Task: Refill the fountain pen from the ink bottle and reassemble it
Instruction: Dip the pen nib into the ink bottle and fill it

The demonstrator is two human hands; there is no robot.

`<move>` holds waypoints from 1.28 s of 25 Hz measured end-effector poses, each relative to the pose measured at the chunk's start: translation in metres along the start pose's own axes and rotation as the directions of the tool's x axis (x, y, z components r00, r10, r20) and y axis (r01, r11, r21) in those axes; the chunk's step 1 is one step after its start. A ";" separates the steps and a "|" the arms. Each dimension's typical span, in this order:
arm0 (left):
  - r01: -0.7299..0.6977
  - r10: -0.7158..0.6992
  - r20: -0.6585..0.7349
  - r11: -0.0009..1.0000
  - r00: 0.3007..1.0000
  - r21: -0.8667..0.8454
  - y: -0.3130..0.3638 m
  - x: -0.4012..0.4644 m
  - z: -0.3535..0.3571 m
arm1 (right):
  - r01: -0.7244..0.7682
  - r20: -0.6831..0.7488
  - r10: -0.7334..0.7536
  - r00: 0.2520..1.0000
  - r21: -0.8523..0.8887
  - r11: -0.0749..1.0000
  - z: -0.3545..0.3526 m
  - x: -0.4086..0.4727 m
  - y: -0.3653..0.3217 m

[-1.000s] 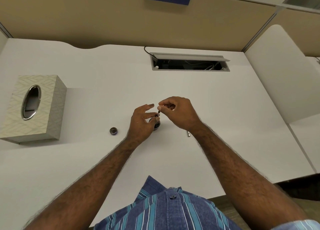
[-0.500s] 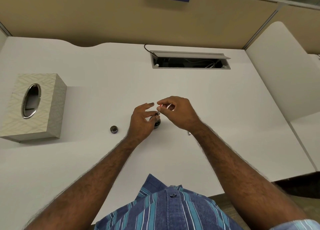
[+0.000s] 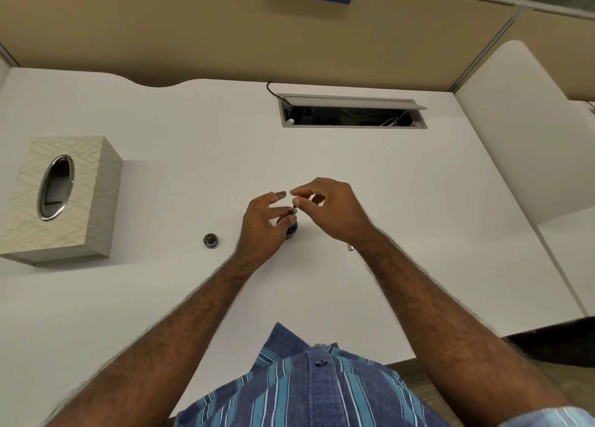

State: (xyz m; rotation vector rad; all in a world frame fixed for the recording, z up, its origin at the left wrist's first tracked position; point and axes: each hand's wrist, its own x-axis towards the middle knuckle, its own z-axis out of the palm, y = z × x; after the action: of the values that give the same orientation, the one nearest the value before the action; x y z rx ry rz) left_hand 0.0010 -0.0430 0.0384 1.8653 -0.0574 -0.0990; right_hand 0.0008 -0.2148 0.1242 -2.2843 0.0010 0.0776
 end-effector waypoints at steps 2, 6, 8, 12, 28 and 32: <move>-0.013 0.013 -0.006 1.000 1.000 0.018 0.000 0.000 0.001 | 0.004 -0.027 -0.006 1.000 -0.040 0.999 0.002 0.001 0.000; -0.020 0.020 0.003 0.999 1.000 0.027 -0.003 0.000 0.002 | -0.044 -0.079 0.039 0.996 -0.064 0.997 0.001 0.003 -0.002; -0.021 0.021 0.012 1.000 1.000 0.005 -0.002 0.000 0.001 | -0.038 -0.050 0.036 0.998 -0.050 0.998 0.000 0.002 -0.002; 0.002 -0.002 -0.011 1.000 1.000 -0.004 -0.001 -0.001 0.001 | 0.016 0.014 -0.015 1.000 -0.064 0.998 -0.001 0.001 -0.003; -0.041 0.041 0.004 0.999 0.999 0.028 -0.007 0.003 0.002 | -0.069 -0.059 0.063 0.996 -0.098 0.993 0.000 0.004 -0.005; -0.051 0.051 -0.001 0.997 0.999 0.057 -0.008 0.005 0.002 | -0.037 -0.028 0.035 0.999 -0.056 0.998 -0.001 0.003 -0.007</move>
State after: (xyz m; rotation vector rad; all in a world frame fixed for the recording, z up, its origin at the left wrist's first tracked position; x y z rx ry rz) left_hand 0.0052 -0.0430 0.0304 1.9196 -0.1073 -0.0602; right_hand 0.0041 -0.2111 0.1296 -2.3422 0.0546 0.0662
